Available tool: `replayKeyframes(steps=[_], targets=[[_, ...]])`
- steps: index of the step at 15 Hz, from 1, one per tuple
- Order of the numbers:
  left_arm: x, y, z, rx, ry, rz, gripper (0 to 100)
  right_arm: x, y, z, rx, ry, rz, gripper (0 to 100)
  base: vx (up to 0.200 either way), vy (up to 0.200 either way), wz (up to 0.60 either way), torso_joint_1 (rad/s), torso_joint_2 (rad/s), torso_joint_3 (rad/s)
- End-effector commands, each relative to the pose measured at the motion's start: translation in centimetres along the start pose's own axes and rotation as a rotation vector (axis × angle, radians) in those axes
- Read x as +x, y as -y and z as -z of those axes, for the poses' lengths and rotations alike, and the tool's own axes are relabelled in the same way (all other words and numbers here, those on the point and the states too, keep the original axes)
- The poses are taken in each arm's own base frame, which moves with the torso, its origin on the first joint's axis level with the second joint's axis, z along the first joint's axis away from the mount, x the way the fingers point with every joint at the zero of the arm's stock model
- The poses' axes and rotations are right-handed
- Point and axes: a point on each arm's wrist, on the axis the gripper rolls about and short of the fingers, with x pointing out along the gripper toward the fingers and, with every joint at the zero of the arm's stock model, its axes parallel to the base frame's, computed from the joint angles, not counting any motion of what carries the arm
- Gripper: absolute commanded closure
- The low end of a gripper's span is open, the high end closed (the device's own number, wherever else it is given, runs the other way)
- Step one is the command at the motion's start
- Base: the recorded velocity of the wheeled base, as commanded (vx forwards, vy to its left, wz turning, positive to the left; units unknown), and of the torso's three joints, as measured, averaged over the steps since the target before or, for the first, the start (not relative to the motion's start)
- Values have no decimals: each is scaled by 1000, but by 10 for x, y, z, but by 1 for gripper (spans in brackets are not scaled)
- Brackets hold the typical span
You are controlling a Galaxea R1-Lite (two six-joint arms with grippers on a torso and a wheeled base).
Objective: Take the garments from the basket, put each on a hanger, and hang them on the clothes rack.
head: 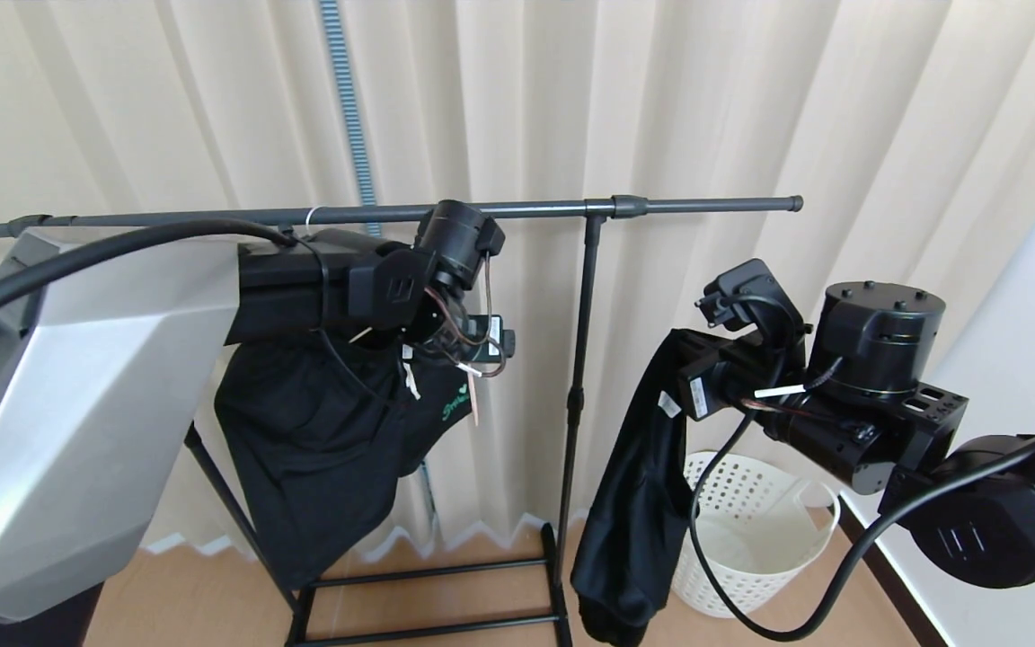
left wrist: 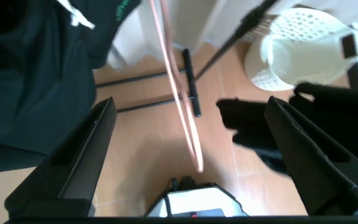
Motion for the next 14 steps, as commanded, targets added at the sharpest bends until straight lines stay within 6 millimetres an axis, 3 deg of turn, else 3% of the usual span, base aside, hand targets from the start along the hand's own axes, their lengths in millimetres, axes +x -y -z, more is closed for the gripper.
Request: replayKeyframes(steps=[1, 5, 13, 14], targets=[[12, 2, 5, -5, -9, -8, 0, 1, -1, 2, -2, -7, -3, 100, 0, 0, 0, 0, 0, 0], [27, 6, 4, -58, 54, -31, 0, 0, -2, 2, -3, -8, -4, 100, 0, 0, 0, 0, 0, 0], [33, 10, 7, -74, 77, -61, 0, 0, -2, 3, -4, -10, -6, 100, 0, 0, 0, 0, 0, 0], [33, 10, 7, -75, 76, -63, 100, 0, -2, 3, -2, -12, -7, 100, 0, 0, 0, 0, 0, 0]])
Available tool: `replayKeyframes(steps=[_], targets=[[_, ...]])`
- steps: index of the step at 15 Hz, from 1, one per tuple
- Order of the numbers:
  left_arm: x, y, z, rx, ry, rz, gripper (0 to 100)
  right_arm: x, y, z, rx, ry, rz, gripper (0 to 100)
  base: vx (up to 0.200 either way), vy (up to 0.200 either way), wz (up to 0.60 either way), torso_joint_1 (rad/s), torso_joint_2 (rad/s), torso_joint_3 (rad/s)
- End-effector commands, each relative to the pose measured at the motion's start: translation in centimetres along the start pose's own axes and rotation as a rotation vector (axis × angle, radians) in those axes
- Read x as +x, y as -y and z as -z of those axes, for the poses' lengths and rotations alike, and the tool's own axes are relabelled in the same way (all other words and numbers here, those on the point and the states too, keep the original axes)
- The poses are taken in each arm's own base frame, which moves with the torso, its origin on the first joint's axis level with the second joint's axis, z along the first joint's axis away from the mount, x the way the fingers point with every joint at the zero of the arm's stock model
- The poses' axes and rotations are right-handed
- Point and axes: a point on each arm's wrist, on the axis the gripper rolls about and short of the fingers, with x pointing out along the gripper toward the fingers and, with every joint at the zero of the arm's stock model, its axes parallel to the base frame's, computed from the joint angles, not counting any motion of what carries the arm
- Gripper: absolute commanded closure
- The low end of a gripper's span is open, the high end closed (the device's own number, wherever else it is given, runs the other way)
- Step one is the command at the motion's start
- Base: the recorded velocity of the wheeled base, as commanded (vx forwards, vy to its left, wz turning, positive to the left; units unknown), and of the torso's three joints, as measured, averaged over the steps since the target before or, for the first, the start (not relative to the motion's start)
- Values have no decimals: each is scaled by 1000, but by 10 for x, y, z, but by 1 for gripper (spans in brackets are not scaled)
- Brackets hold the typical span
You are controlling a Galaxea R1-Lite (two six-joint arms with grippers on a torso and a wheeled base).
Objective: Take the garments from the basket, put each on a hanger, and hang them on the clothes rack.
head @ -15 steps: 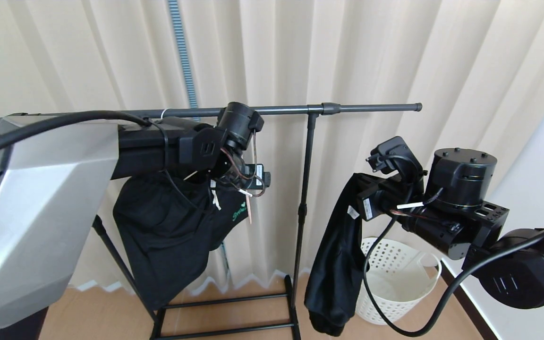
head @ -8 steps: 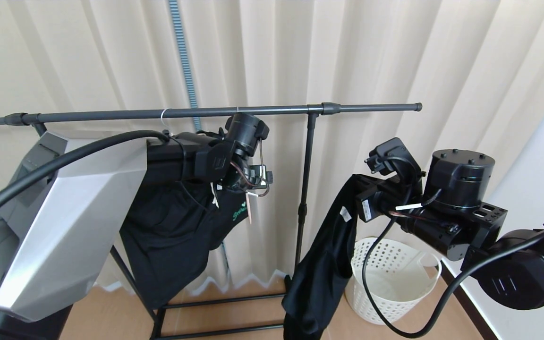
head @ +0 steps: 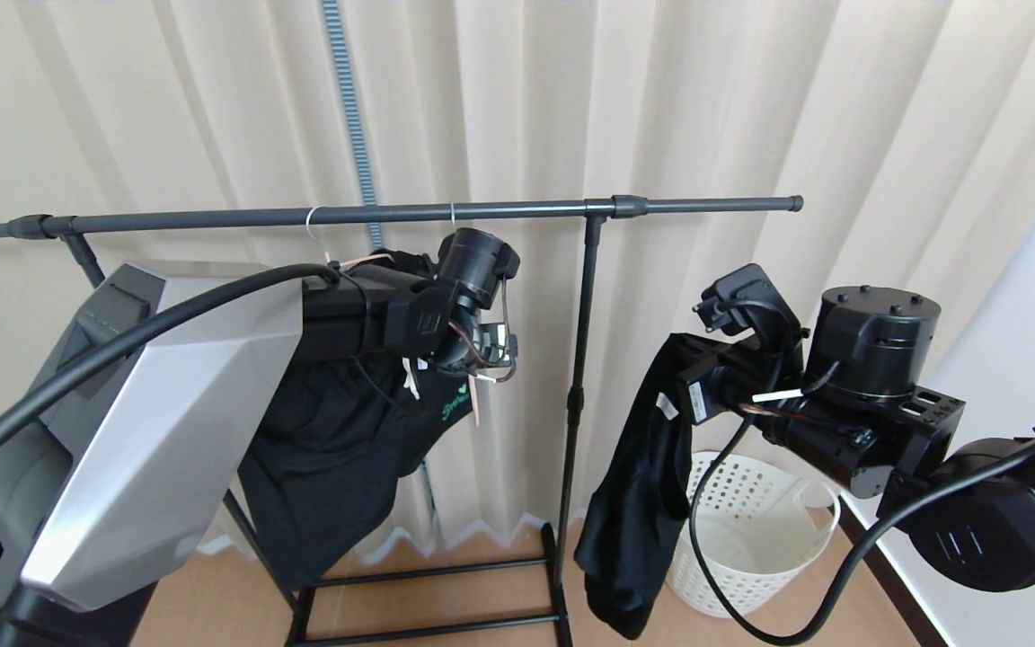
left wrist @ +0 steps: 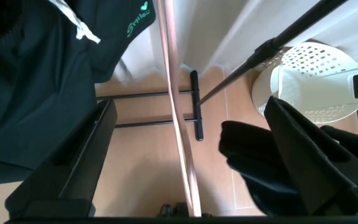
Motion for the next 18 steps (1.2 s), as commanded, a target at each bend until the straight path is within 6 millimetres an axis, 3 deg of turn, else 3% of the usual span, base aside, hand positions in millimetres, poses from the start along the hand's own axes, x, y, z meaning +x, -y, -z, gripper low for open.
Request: replayKeyframes(steps=[1, 12, 14, 18], targets=[[0, 0, 0, -1, -3, -1, 100, 0, -1, 1, -1, -2, -3, 100, 0, 0, 0, 0, 0, 0], [-5, 0, -2, 1, 0, 1, 100, 0, -1, 1, -3, -4, -3, 100, 0, 0, 0, 0, 0, 0], [-28, 1, -12, -4, 27, 23, 100, 0, -1, 1, -1, -2, -3, 100, 0, 0, 0, 0, 0, 0], [-61, -2, -11, 13, 26, 43, 100, 2, -2, 4, -5, -13, -5, 100, 0, 0, 0, 0, 0, 0]])
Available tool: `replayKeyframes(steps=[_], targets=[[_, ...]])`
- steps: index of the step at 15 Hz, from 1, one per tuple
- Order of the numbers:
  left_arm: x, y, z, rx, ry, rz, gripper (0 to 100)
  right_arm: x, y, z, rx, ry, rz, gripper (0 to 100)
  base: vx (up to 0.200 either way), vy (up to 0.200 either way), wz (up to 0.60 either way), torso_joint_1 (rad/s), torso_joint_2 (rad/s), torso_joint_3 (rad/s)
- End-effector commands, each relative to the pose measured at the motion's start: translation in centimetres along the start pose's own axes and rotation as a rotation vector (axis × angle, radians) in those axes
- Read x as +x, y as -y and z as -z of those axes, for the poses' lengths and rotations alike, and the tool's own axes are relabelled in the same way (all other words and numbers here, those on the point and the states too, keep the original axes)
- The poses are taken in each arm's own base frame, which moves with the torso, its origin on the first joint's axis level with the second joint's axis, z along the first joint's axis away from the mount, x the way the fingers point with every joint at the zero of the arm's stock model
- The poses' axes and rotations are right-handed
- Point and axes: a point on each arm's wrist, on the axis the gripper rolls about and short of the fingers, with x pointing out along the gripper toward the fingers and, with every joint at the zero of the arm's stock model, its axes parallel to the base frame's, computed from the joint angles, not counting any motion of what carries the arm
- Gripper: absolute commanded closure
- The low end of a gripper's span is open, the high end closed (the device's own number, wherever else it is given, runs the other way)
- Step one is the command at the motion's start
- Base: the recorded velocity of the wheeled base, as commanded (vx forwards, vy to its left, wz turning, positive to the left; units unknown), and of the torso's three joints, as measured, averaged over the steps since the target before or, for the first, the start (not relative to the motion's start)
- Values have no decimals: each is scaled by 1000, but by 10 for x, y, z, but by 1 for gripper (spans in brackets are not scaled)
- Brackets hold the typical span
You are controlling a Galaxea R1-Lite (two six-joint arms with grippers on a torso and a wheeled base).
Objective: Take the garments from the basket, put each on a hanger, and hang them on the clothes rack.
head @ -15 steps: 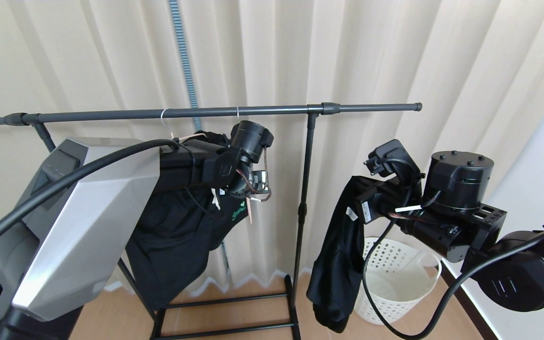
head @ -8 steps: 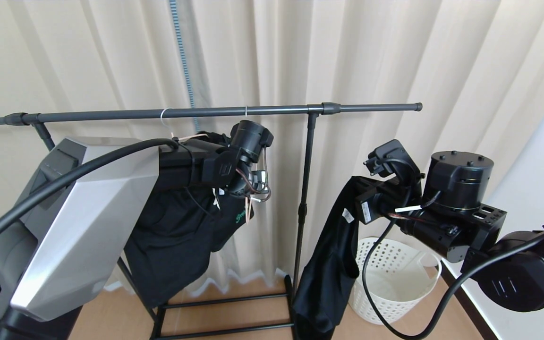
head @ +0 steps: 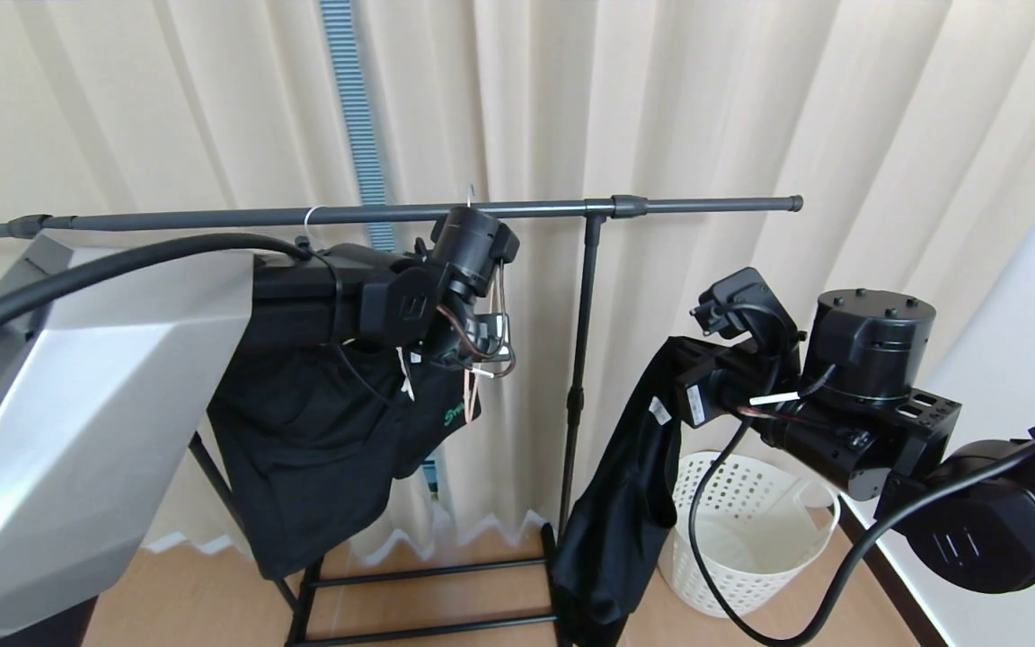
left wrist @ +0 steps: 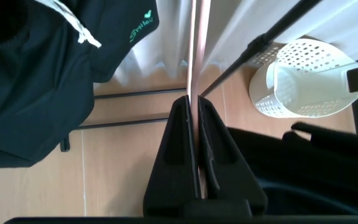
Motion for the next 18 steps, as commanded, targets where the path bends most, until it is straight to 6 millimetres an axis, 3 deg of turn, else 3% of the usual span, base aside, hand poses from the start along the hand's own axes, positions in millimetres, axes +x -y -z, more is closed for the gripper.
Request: replayKeyframes(steps=[1, 5, 9, 14, 18], targets=[[-28, -2, -6, 3, 26, 23, 100, 1, 0, 2, -2, -6, 0, 100, 0, 0, 0, 0, 0, 0], [-41, -6, 3, 22, -1, 20, 100, 1, -1, 2, -2, -7, -2, 100, 0, 0, 0, 0, 0, 0], [-70, -15, 13, 39, 1, 35, 100, 0, 0, 2, -2, -7, 0, 100, 0, 0, 0, 0, 0, 0], [-85, -32, 36, 117, 20, 46, 100, 0, -1, 3, -3, -11, -3, 100, 0, 0, 0, 0, 0, 0], [-110, -43, 50, 129, 22, 65, 100, 0, -1, 4, -4, -16, -4, 100, 0, 0, 0, 0, 0, 0]])
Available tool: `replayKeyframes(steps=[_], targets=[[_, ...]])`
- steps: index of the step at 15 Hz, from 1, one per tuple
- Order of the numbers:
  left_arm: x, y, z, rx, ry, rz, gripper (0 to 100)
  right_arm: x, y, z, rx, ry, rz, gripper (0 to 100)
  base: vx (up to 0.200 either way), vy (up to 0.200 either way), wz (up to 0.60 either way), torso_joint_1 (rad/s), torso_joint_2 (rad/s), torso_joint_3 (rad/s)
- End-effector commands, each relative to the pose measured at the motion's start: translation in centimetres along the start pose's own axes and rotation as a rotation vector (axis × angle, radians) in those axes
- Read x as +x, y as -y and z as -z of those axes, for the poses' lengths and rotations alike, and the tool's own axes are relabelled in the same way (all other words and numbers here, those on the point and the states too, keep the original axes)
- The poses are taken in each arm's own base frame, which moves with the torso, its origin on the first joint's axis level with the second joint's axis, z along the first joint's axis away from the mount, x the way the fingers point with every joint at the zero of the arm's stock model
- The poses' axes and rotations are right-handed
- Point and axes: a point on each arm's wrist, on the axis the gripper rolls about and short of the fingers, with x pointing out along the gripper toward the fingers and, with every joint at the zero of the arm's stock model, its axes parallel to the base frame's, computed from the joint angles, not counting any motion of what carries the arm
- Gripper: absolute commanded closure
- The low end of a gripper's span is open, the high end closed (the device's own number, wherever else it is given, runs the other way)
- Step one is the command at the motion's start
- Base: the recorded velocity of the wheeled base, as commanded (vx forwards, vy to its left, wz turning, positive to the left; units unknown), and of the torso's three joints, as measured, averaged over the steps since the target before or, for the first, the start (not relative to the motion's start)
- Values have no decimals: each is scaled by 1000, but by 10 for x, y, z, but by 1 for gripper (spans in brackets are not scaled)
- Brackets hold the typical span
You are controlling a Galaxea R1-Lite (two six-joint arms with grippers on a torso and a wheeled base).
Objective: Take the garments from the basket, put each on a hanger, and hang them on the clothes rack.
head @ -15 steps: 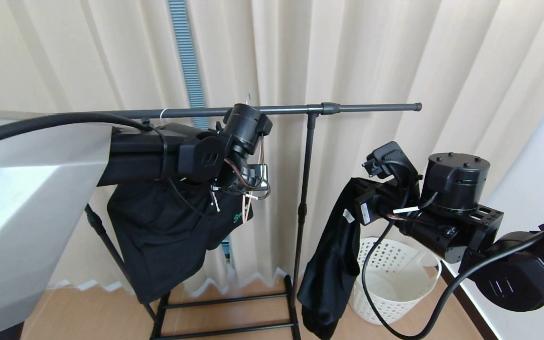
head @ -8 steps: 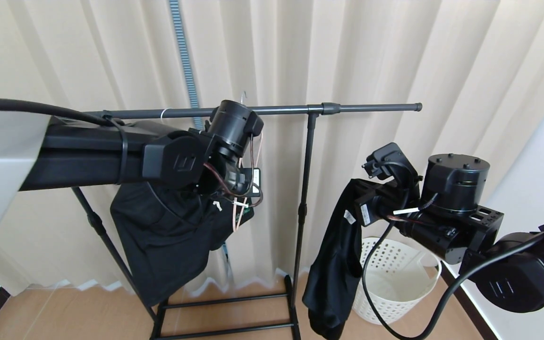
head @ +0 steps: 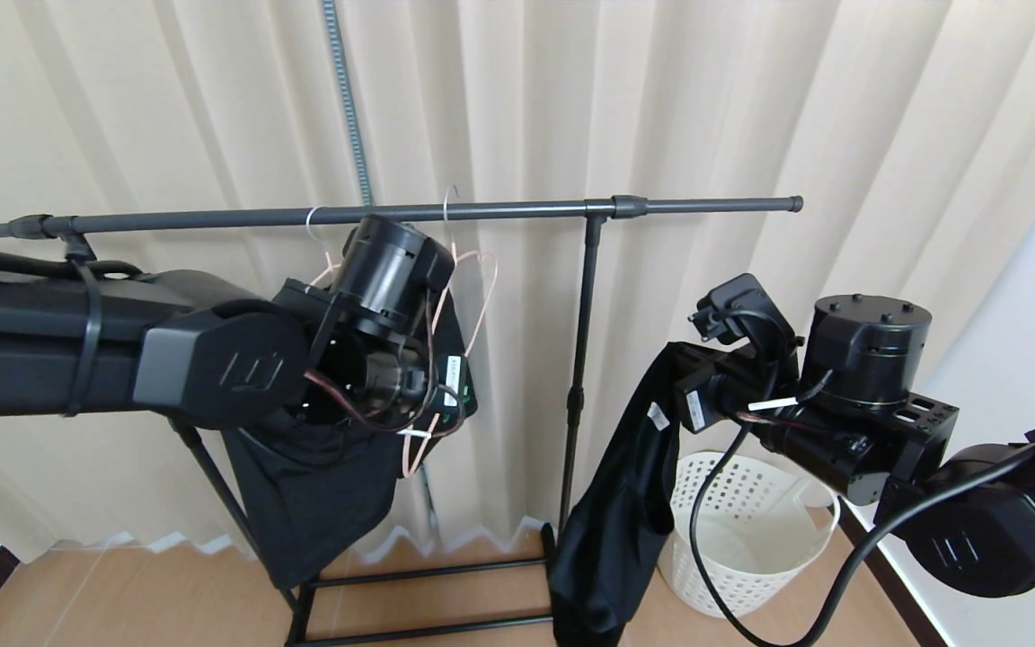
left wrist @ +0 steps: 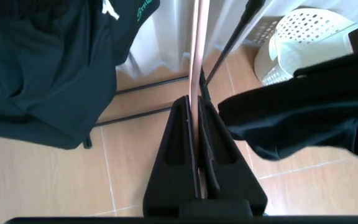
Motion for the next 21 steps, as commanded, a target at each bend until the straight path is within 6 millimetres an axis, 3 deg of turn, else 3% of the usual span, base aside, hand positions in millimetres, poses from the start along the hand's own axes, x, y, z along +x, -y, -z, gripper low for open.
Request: replayKeyframes(steps=[1, 4, 8, 11, 17, 21], targets=[[-30, -6, 8, 6, 21, 27, 100, 0, 0, 1, -1, -3, -1, 100, 0, 0, 0, 0, 0, 0], [-51, -14, 28, 50, 49, 51, 100, -2, -1, 2, -2, -6, -4, 100, 0, 0, 0, 0, 0, 0], [-64, -32, 62, 141, 95, 67, 100, -4, -5, -2, -4, -1, 20, 100, 0, 0, 0, 0, 0, 0], [-64, -49, 82, 172, 121, 151, 100, -5, -4, -3, -6, -1, 34, 100, 0, 0, 0, 0, 0, 0], [-55, -101, 119, 265, 218, 291, 100, -3, -5, 0, -11, -13, 47, 100, 0, 0, 0, 0, 0, 0], [-55, -116, 141, 334, 228, 353, 100, -2, -4, -1, -18, -18, 87, 100, 0, 0, 0, 0, 0, 0]])
